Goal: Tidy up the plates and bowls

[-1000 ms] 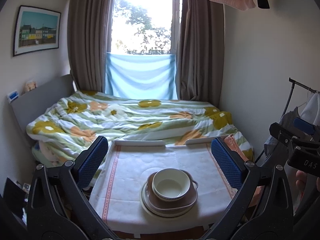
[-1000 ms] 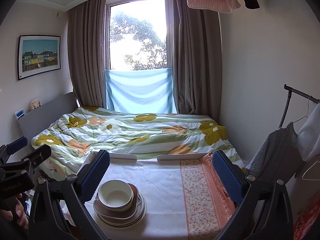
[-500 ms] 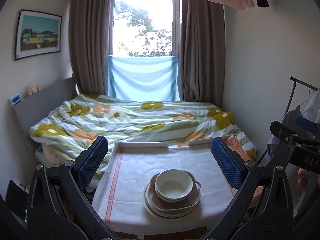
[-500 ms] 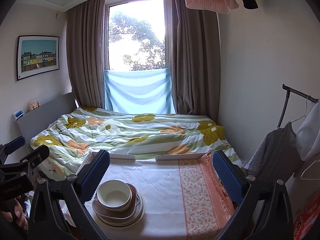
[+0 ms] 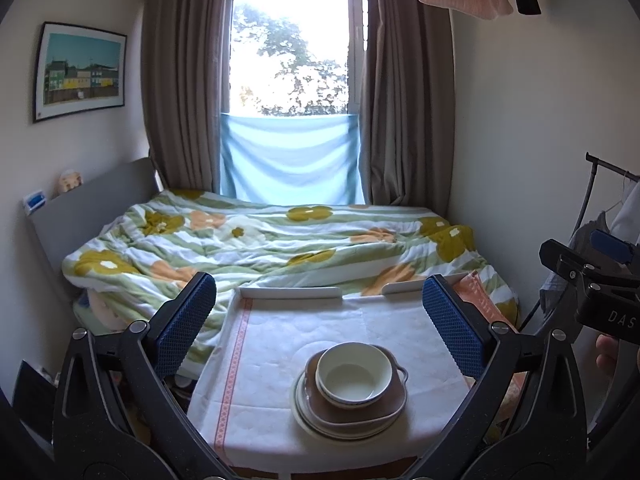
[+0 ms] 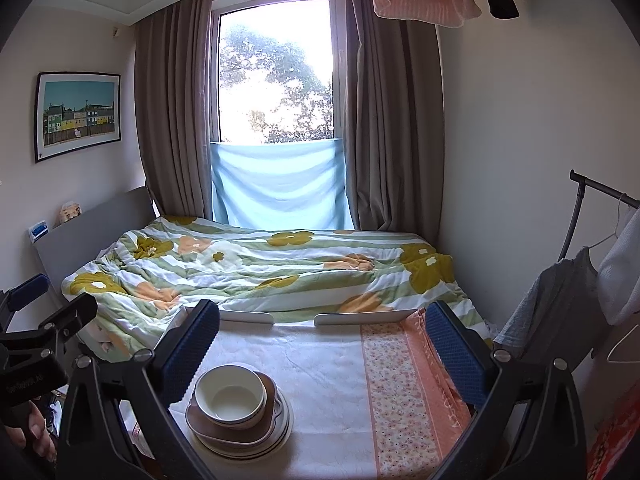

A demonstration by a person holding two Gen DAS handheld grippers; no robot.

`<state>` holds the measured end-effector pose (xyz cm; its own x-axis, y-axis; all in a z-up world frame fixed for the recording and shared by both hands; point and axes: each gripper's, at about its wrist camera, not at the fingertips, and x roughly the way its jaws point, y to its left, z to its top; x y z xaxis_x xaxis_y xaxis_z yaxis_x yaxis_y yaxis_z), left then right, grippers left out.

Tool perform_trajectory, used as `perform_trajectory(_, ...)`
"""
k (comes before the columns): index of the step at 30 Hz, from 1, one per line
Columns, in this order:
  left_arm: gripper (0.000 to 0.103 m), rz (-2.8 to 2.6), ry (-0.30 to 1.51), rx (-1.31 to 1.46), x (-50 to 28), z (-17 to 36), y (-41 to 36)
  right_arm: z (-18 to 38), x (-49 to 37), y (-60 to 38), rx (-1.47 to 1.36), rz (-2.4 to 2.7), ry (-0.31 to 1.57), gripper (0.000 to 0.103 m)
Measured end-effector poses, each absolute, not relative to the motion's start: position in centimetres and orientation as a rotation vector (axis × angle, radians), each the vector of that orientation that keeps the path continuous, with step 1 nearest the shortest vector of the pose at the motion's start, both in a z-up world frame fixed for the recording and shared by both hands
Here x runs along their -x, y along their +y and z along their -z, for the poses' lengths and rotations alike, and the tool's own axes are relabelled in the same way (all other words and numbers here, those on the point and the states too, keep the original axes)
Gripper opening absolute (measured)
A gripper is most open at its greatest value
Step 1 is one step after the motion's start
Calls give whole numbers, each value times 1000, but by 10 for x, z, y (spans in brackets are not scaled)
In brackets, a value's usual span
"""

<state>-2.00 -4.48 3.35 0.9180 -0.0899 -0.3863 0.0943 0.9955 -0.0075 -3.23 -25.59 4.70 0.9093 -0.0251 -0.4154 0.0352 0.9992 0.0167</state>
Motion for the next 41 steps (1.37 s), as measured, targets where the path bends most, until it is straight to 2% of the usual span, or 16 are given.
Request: perform_trajectory(41, 103, 67, 371, 19, 10, -31, -22, -44, 17, -242, -15, -2, 440, 102)
